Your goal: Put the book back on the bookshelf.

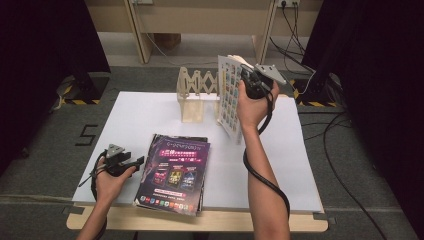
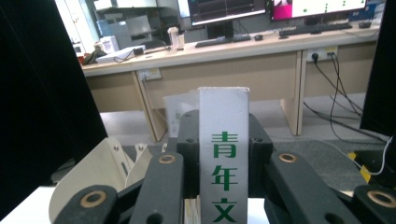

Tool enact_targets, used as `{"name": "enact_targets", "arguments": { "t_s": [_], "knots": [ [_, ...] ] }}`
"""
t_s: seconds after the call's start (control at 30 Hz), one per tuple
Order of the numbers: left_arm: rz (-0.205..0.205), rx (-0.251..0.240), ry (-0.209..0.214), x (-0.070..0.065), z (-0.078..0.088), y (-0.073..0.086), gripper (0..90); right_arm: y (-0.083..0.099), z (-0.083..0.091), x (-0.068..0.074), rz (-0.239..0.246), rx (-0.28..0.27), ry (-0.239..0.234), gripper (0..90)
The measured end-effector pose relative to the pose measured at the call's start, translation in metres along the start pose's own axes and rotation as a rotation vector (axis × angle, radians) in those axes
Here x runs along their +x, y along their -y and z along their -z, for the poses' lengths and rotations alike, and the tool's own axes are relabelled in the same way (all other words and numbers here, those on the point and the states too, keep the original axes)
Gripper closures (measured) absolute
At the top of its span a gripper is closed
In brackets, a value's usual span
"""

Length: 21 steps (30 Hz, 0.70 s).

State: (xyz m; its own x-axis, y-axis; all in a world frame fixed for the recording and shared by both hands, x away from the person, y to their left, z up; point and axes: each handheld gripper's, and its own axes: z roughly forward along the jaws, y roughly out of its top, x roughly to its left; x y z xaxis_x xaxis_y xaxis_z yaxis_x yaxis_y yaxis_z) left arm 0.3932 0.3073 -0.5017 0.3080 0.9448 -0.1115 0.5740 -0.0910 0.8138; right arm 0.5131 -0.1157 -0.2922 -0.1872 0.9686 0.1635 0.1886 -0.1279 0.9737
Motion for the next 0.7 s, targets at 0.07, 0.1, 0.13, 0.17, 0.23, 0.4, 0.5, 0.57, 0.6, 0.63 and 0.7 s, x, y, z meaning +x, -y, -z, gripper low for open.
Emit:
{"name": "enact_targets", "arguments": {
  "t_s": [0.07, 0.1, 0.13, 0.17, 0.23, 0.4, 0.5, 0.57, 0.6, 0.63, 0.7],
  "knots": [
    [0.001, -0.001, 0.001, 0.000, 0.000, 0.000, 37.1, -0.002, -0.004, 0.002, 0.001, -0.007, 0.001, 74.5],
    [0.003, -0.002, 0.002, 0.000, 0.000, 0.000, 37.1, -0.003, -0.006, 0.003, 0.000, -0.013, 0.001, 74.5],
    [0.004, -0.001, 0.004, 0.001, 0.000, 0.000, 37.1, -0.004, -0.009, 0.005, 0.003, -0.023, 0.006, 74.4],
    [0.005, 0.000, 0.003, 0.001, 0.000, 0.000, 37.1, -0.004, -0.011, 0.006, 0.003, -0.028, 0.005, 74.4],
    [0.007, 0.000, 0.004, 0.001, 0.000, 0.000, 37.1, -0.005, -0.014, 0.007, 0.000, -0.038, 0.005, 74.4],
    [0.005, -0.002, 0.004, 0.001, 0.001, 0.000, 37.0, -0.001, -0.028, 0.010, 0.011, -0.063, 0.011, 74.3],
    [0.003, 0.004, 0.005, 0.001, 0.000, 0.000, 37.1, 0.004, -0.035, 0.009, 0.018, -0.057, 0.010, 74.3],
    [0.002, -0.001, 0.005, 0.000, 0.000, 0.000, 37.1, 0.009, -0.038, 0.009, 0.020, -0.056, 0.008, 74.2],
    [0.001, -0.001, 0.005, 0.000, 0.000, 0.000, 37.1, 0.010, -0.037, 0.011, 0.026, -0.055, 0.010, 74.2],
    [0.001, -0.001, 0.006, 0.000, 0.000, 0.000, 37.1, 0.013, -0.037, 0.012, 0.040, -0.058, 0.013, 74.2],
    [0.002, -0.003, 0.006, 0.000, 0.000, 0.000, 37.1, 0.016, -0.034, 0.012, 0.049, -0.054, 0.013, 74.0]
  ]
}}
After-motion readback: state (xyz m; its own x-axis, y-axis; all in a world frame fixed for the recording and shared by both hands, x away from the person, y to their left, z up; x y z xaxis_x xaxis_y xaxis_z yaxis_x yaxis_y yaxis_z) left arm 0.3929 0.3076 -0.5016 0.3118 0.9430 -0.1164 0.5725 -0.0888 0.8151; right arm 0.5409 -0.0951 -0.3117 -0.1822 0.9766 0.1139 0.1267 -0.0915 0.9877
